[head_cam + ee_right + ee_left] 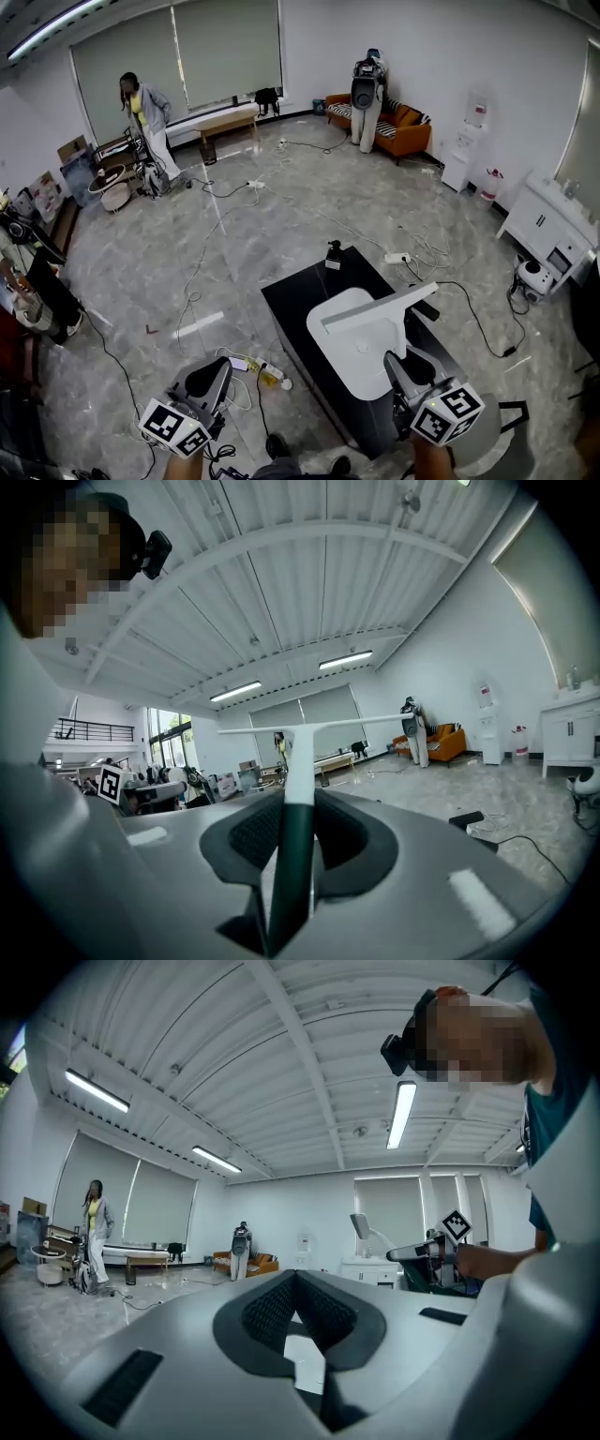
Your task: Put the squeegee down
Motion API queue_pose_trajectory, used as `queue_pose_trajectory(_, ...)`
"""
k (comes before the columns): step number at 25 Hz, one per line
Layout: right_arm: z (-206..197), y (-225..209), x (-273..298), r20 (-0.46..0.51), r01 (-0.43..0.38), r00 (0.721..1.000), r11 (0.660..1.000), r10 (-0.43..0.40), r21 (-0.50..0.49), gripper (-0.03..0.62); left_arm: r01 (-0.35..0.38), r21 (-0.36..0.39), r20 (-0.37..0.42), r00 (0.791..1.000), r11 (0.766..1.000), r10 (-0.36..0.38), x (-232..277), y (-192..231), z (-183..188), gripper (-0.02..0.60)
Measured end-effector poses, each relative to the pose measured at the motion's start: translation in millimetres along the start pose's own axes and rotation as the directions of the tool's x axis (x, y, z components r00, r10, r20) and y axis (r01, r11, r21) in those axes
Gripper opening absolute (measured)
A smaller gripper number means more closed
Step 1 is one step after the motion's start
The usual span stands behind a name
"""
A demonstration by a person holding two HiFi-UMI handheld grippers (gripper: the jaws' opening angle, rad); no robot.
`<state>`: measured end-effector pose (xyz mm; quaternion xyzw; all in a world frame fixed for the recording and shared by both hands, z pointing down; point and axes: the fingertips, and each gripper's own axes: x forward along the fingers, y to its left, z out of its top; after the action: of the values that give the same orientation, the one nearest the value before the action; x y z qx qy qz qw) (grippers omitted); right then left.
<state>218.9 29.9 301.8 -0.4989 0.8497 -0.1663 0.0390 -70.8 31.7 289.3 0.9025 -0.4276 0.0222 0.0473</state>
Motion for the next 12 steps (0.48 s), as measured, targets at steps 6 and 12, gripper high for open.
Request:
queue_pose_trajectory(6,-3.3,16.6,45.0,0.009,0.064,0.998,0.998,-0.064,0.001,0.100,0.071,0.003,-0.003,0.997,0.997,-0.071,15.5,60.4,2.3,0.006)
queue_pose_trajectory(12,-2.2,43.5,91.1,0.020,0.106,0.994,0.994,-0.106,-0.009,0.100,0.122,0.006,0.000,0.993,0.993,-0.122,15.1,119.7,8.6,0.006)
